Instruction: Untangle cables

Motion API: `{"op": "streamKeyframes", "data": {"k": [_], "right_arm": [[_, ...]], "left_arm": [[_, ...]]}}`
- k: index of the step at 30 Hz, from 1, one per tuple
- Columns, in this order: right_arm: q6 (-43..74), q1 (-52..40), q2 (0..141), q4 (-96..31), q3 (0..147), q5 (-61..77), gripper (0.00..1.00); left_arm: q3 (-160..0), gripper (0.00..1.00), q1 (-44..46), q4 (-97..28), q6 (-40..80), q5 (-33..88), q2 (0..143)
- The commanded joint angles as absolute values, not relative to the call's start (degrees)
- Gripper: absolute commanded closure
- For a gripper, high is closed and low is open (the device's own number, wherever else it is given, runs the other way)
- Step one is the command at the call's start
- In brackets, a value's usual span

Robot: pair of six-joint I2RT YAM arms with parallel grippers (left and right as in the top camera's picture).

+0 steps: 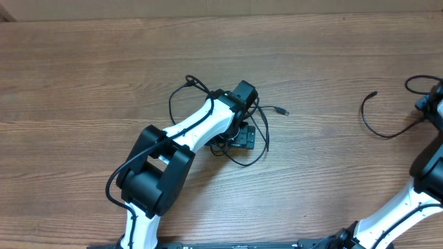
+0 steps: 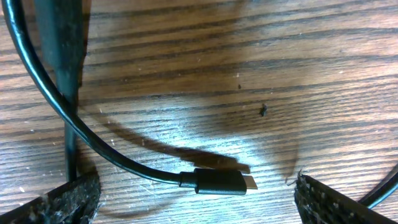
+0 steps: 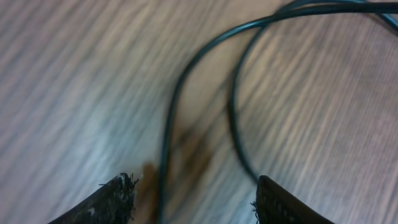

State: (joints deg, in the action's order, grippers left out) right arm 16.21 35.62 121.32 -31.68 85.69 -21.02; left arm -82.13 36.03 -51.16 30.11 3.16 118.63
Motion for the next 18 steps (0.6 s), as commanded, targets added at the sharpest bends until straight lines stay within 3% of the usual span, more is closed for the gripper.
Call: {"op": "streamKeyframes", "data": {"k": [1,7,12,18], "right_arm": [[16.05,39.97,123.96,-31.18,85.45,-22.02,0.38],[16.08,44.42,124.75,-30.20,85.45,-15.97,0.37],[16.10,45.93,124.38,-29.67,87.46,-4.47,0.21],[16.95,45.69,123.68,-28.71,91.13,3.27,0.22]], "left_arm": [[-82.30,0.00,36.38,-50.68,30.46,2.96,118.02],[-82.30,0.01,36.38,-50.68,30.46,2.96,118.02],[-82.30,0.00,36.38,-50.68,30.46,2.96,118.02],[-82.30,0.01,36.38,-50.68,30.46,2.96,118.02]]}}
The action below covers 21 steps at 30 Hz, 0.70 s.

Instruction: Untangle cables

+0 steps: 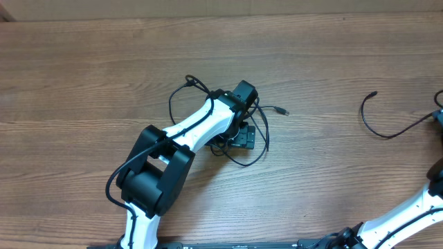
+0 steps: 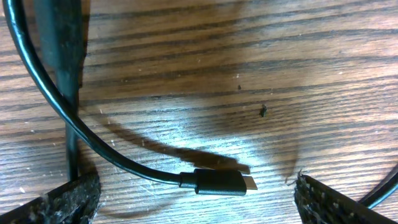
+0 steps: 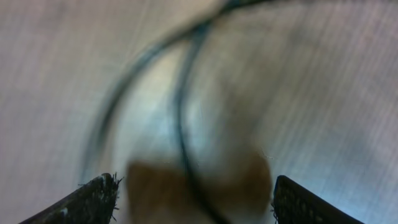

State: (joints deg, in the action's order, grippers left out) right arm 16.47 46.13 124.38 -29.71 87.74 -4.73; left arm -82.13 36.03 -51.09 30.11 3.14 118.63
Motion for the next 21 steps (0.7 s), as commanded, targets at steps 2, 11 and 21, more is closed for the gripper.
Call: {"op": "streamKeyframes", "data": {"k": [2,11,21], "right_arm": [[16.93,45.43,123.68,-27.03,91.24,8.88,0.22],[16.21,39.11,124.22,-26.70,91.02,-6.55,0.37],[11.77,37.36,124.42,-28.64,89.23,-16.80,0.42]], "left_arm": [[-82.30,0.01,36.38,-50.68,30.46,2.96,118.02],[-82.30,0.00,36.38,-50.68,30.46,2.96,118.02],[-82.30,0.01,36.38,-50.68,30.46,2.96,118.02]]}}
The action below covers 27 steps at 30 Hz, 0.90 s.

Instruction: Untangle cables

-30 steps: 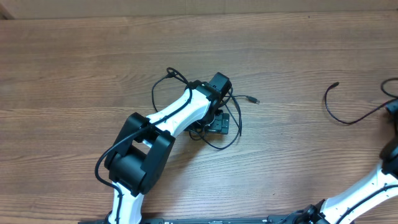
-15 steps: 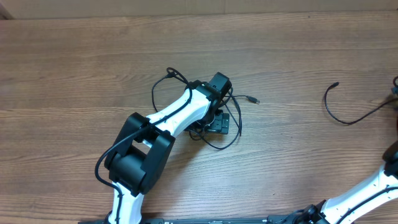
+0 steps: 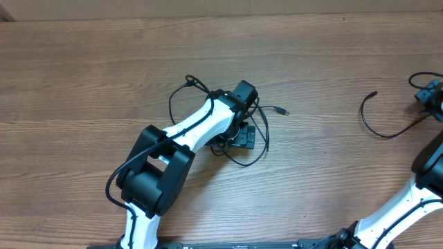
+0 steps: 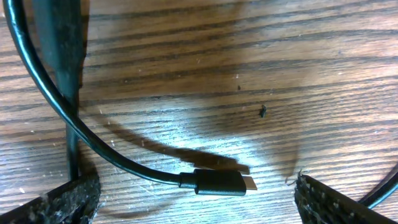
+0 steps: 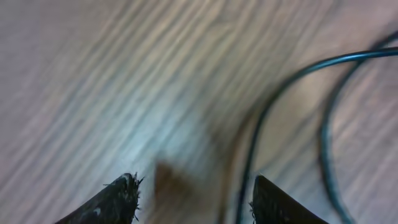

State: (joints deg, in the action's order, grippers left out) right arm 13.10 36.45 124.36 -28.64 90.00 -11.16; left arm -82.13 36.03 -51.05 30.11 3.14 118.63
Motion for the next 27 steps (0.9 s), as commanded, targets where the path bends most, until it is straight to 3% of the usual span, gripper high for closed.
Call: {"op": "streamKeyframes", "data": {"k": [1,11,18,23,27], "right_arm": [[11.66,37.54,124.42,-28.64,88.82,-16.91,0.41],[11.44,38.06,124.46,-28.18,84.58,-16.91,0.40],[12.84,41.08,124.46,-31.51,84.58,-26.44,0.40],[22.02,48.03,124.44,-37.10,84.58,-29.41,0.41],[21.45,54.19,124.44,-36.40,84.60,-19.07,0.29]], "left_arm": [[-82.30,0.00,36.38,-50.65,30.46,2.96,118.02],[-82.30,0.01,36.38,-50.68,30.46,2.96,118.02],[-82.30,0.00,36.38,-50.68,30.46,2.96,118.02],[-82.30,0.01,36.38,-50.68,30.46,2.96,118.02],[-82.30,0.01,36.38,-50.68,30.46,2.96,118.02]]}}
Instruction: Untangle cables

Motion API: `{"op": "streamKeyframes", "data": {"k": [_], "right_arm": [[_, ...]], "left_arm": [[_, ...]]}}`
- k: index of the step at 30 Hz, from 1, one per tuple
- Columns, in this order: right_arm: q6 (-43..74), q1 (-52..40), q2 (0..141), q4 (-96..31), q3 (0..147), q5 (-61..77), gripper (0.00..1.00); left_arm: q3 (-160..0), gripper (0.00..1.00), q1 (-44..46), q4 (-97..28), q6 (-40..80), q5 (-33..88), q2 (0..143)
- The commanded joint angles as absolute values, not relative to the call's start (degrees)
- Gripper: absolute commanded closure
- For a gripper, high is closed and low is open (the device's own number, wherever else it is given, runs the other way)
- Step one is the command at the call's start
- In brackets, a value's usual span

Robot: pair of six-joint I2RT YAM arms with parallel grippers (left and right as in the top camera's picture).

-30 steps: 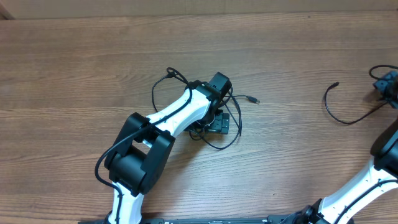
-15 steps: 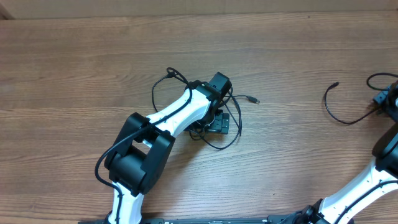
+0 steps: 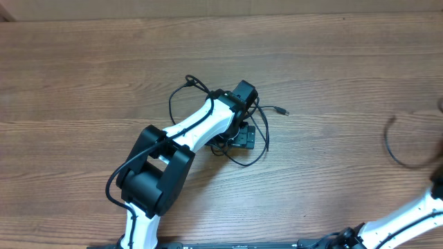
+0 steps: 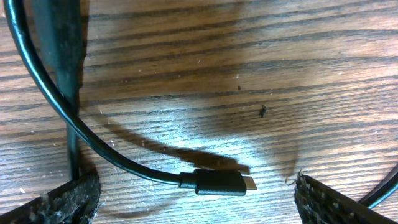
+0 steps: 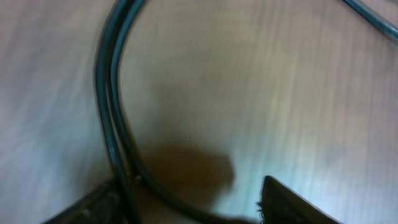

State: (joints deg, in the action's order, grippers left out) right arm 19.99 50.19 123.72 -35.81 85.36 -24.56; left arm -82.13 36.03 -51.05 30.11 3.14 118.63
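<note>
A tangle of thin black cables (image 3: 228, 124) lies mid-table, one plug end (image 3: 280, 111) sticking out to the right. My left gripper (image 4: 196, 202) rests low in the tangle, open, its fingertips (image 4: 68, 199) either side of a black USB-C plug (image 4: 219, 182). A separate black cable (image 3: 398, 149) curves near the table's right edge, blurred. My right gripper (image 5: 189, 205) is open just above the wood. Two strands of that cable (image 5: 115, 93) run down beside its left finger. In the overhead view this gripper is out of frame.
The brown wooden table (image 3: 83, 83) carries only the cables. The left arm (image 3: 194, 131) stretches from the front edge to the tangle. Part of the right arm (image 3: 408, 211) shows at the bottom right corner.
The separate cable has shifted right and nearer, close to the table's right edge. The right gripper has left the overhead view, and cable strands now lie against its left finger. The left gripper is unchanged.
The left gripper stayed open over the USB-C plug throughout. The right gripper was at the right edge over the separate cable's loop, then almost out of view, then back by the loop. Now it is out of view and the cable lies further right.
</note>
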Motion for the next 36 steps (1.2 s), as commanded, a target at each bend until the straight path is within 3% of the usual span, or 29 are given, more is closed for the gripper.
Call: {"op": "streamKeyframes", "data": {"k": [1,4,5,9,14,23,30,36], "right_arm": [[19.90,55.77,124.42,-35.86,84.68,-12.91,0.23],[17.52,58.08,124.42,-35.53,85.78,-0.58,0.12],[17.52,58.39,124.40,-35.53,86.32,2.20,0.00],[17.56,58.35,122.87,-35.59,90.45,19.75,0.00],[18.00,54.61,117.45,-35.40,94.00,31.75,0.00],[18.20,42.13,100.44,-37.60,94.13,29.34,0.00],[24.32,35.92,90.74,-49.82,94.11,-4.05,0.00],[25.04,34.57,88.95,-64.62,93.95,5.74,0.00]], "left_arm": [[-82.30,0.00,36.38,-50.68,30.46,2.96,118.02],[-82.30,0.00,36.38,-50.68,30.46,2.96,118.02],[-82.30,0.00,36.38,-50.65,30.48,2.96,118.02],[-82.30,0.01,36.38,-50.68,30.46,2.96,118.02],[-82.30,0.00,36.38,-50.68,30.46,2.96,118.02],[-82.30,0.00,36.38,-50.68,30.46,2.96,118.02],[-82.30,0.00,36.38,-50.65,30.46,2.96,118.02],[-82.30,0.00,36.38,-50.68,30.46,2.96,118.02]]}}
